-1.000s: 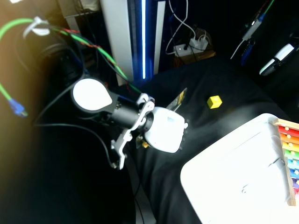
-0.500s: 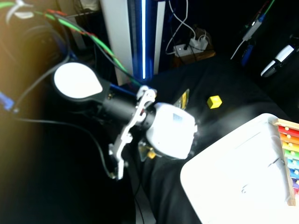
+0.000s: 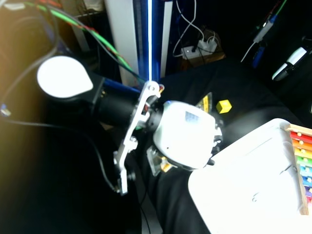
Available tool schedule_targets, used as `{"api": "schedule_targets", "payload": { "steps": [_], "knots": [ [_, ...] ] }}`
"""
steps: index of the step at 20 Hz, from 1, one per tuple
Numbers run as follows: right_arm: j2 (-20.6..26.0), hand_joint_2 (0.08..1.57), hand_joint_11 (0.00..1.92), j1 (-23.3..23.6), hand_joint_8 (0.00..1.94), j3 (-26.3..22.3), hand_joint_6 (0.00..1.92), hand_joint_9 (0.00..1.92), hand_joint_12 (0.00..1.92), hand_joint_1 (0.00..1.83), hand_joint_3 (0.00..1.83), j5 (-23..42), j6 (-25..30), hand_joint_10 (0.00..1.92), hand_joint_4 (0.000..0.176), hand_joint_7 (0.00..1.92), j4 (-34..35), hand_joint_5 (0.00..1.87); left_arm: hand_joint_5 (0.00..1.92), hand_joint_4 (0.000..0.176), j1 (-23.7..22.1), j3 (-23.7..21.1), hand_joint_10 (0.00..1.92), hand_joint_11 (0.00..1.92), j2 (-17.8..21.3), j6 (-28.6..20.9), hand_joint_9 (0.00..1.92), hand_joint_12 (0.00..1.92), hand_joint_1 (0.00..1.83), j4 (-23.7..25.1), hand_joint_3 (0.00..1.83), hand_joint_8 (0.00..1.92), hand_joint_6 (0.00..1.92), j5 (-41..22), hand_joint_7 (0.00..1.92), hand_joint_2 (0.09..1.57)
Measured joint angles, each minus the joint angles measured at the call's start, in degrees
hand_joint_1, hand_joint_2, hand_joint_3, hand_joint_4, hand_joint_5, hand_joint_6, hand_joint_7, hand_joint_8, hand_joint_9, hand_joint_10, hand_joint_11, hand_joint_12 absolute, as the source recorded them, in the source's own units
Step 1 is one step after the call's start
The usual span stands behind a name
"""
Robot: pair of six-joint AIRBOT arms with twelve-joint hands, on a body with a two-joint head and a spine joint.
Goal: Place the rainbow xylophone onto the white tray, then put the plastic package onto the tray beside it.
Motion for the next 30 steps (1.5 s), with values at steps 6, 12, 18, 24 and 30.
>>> {"api": "schedule_targets", "payload": {
  "steps": [6, 12, 18, 24, 30],
  "knots": [
    [-2.62, 1.09, 1.46, 3.58, 1.94, 3.32, 1.92, 1.34, 1.92, 1.68, 0.01, -0.20, -0.15, 1.92, 0.132, 1.12, 0.87, 0.84, 0.00, 0.143, 0.00, 0.00, 0.01, 0.00, -0.09, 0.00, 0.03, 0.00, 0.81, -0.07, 0.00, 0.01, 0.00, -0.02, 0.03, 0.69],
    [-6.49, 1.08, 1.50, 3.56, 1.94, 8.44, 1.92, 1.39, 1.92, 1.68, 0.00, -0.70, -2.75, 1.92, 0.162, 1.13, 8.15, 0.88, 0.00, 0.164, 0.00, 0.37, 0.01, 0.00, -0.72, 0.02, 0.04, 0.00, 0.78, -0.11, 0.00, 0.00, 0.00, -0.24, 0.04, 0.70],
    [-11.43, 1.08, 1.30, 3.56, 1.94, 12.92, 1.92, 1.30, 1.92, 1.68, 0.00, -1.99, -4.90, 1.92, 0.159, 1.09, 12.26, 0.81, 0.00, 0.158, 0.11, 1.03, 0.02, 0.03, -1.51, 0.07, 0.07, 0.01, 0.69, -0.52, 0.00, 0.02, 0.00, -0.96, 0.05, 0.66],
    [-16.57, 1.11, 1.48, 3.56, 1.94, 19.17, 1.92, 1.32, 1.92, 1.70, 0.00, -2.75, -4.92, 1.92, 0.148, 1.10, 14.40, 0.88, 0.00, 0.071, -1.25, 2.95, 0.02, 0.05, -4.11, 7.15, 0.07, 0.03, 0.79, -6.75, 0.00, 0.01, 0.00, -2.36, 0.04, 0.66],
    [-20.92, 1.11, 1.44, 3.56, 1.94, 24.44, 1.92, 1.33, 1.92, 1.72, 0.00, -3.02, -4.92, 1.92, 0.168, 1.05, 14.82, 0.82, 0.00, 0.000, -7.82, 4.74, 0.00, 0.01, -7.45, 8.44, 0.08, 0.29, 0.76, -6.25, 0.00, 0.00, 0.00, -4.02, 0.02, 0.67]
  ]
}}
